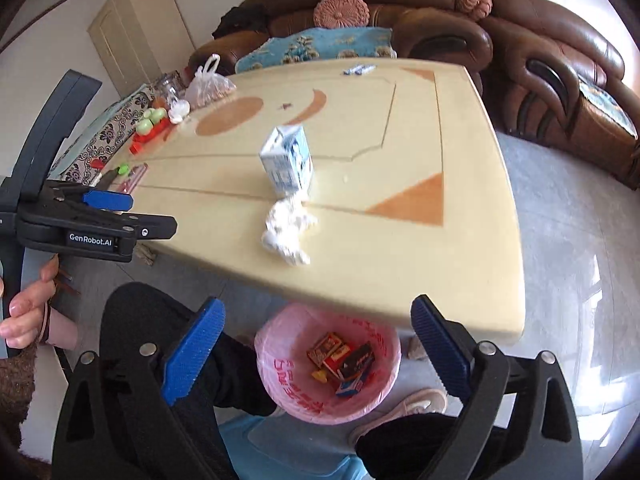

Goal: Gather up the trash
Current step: 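Raise both tools back over the table toward the milk carton and tissue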

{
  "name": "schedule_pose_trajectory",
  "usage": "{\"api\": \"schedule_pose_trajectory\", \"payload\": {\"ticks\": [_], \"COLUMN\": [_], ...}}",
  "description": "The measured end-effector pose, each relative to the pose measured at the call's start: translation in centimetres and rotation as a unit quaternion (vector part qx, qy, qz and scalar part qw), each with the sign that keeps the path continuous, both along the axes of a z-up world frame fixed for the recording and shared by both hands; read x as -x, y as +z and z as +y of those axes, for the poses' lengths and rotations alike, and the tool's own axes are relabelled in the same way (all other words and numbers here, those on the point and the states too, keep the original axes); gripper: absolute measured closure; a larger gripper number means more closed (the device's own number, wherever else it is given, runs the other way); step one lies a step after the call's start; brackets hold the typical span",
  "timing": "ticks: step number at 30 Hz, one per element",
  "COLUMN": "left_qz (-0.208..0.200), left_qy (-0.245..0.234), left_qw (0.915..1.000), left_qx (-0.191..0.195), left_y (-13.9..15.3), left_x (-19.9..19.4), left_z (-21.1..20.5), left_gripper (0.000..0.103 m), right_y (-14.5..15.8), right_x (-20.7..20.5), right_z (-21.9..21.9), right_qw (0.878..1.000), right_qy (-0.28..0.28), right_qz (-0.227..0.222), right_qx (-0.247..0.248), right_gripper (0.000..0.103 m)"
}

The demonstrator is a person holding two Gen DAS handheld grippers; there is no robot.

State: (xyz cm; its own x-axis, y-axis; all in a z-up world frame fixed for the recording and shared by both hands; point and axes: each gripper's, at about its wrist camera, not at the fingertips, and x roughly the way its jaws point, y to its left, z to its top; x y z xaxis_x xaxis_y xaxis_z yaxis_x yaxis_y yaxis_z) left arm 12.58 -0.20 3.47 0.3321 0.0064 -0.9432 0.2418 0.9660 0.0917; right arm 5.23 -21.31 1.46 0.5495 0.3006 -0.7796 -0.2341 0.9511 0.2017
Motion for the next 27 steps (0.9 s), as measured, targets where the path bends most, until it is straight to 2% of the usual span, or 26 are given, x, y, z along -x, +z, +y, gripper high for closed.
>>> {"api": "schedule_pose_trajectory", "payload": {"ticks": [3,5,8,11,17,27], "left_qz": [-0.023,-0.022,-0.001,-0.002,0.032,0.076], "left_qy": [-0.018,-0.034,-0.049,-0.053,-0.054,-0.038], "left_qw": [0.9995,0.9991,0.9988,0.9982,0.9976,0.9962], "left_qx": [-0.014,-0.014,-0.004,-0.029,-0.03,-0.021], "left_y": [3.2,4.5,4.9,4.4,1.8,-2.9], "left_x": [-1.8,-2.9,-4.8,-6.5,-9.5,-13.4], "left_z": [-1.3,-2.3,-3.7,-4.5,-5.1,-4.8], "left_gripper": [0.018,0.018,0.018,0.018,0.018,0.018], "right_y": [3.2,4.7,6.1,6.7,4.5,0.2], "right_x": [-1.2,-2.0,-3.4,-4.3,-6.0,-8.4], "right_z": [0.3,0.6,1.0,1.3,2.4,4.4], "right_qw": [1.0,0.999,0.999,0.999,0.999,0.998], "right_qy": [0.004,0.007,0.012,0.017,0.025,0.046], "right_qz": [-0.026,-0.04,-0.048,-0.051,-0.032,-0.002], "right_qx": [0.004,0.01,0.003,-0.002,-0.003,0.032], "right_gripper": [0.01,0.01,0.01,0.01,0.01,0.01]}}
